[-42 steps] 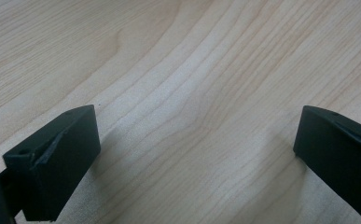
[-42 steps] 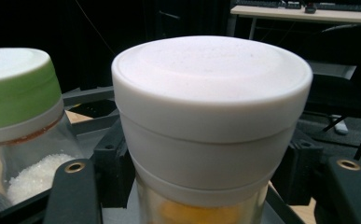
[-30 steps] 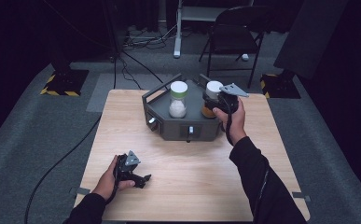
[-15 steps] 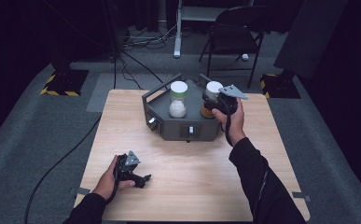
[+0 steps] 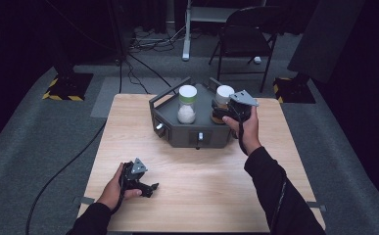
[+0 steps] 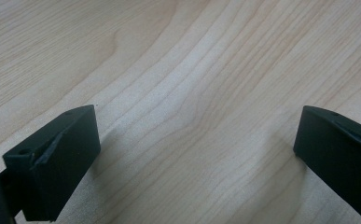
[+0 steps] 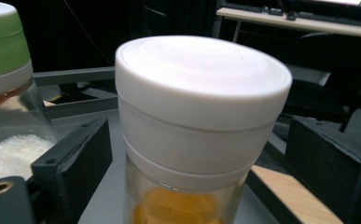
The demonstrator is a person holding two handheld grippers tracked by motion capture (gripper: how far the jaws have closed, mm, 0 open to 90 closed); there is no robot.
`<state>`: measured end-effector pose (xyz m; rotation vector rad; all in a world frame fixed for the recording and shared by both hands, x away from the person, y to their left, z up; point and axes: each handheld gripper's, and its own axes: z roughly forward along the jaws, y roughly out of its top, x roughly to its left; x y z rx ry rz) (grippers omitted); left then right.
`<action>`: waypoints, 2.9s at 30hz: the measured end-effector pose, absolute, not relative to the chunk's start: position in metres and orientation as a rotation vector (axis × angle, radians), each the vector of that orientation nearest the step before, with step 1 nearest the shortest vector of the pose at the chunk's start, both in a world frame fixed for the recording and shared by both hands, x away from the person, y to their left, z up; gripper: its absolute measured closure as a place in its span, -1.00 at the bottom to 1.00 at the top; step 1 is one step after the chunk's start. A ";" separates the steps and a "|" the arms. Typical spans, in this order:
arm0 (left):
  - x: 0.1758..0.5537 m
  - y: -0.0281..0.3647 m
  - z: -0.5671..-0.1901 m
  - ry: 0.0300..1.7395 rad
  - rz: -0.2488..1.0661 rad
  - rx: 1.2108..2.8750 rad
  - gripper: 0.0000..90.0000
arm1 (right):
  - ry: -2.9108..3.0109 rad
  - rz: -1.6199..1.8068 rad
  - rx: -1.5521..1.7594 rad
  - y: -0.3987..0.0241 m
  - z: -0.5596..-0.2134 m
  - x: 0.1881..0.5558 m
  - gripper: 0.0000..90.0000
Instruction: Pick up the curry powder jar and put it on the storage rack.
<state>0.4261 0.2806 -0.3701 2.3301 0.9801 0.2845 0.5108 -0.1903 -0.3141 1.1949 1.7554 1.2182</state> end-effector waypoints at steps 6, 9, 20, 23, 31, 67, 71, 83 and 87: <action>0.426 0.281 -0.370 0.979 0.284 2.330 -0.99 | 1.760 1.220 1.164 -0.190 -0.308 0.508 -0.85; 0.426 0.281 -0.370 0.980 0.284 2.330 -0.99 | 1.758 1.219 1.162 -0.190 -0.305 0.507 -0.85; 0.426 0.281 -0.370 0.980 0.284 2.329 -0.99 | 1.770 1.238 1.144 -0.202 -0.298 0.499 -0.86; 0.426 0.281 -0.370 0.980 0.284 2.330 -0.99 | 1.773 1.250 1.132 -0.206 -0.297 0.494 -0.87; 0.426 0.281 -0.370 0.981 0.284 2.330 -0.99 | 1.775 1.265 1.119 -0.214 -0.300 0.484 -0.87; 0.426 0.281 -0.370 0.980 0.285 2.329 -0.99 | 1.943 1.295 0.972 -0.234 -0.356 0.438 -0.88; 0.426 0.281 -0.370 0.981 0.285 2.328 -0.99 | 1.955 1.290 0.984 -0.233 -0.364 0.434 -0.88; 0.426 0.281 -0.370 0.980 0.285 2.329 -0.99 | 1.995 1.288 0.985 -0.230 -0.382 0.424 -0.88; 0.426 0.281 -0.370 0.980 0.285 2.329 -0.99 | 2.012 1.288 0.983 -0.231 -0.386 0.421 -0.88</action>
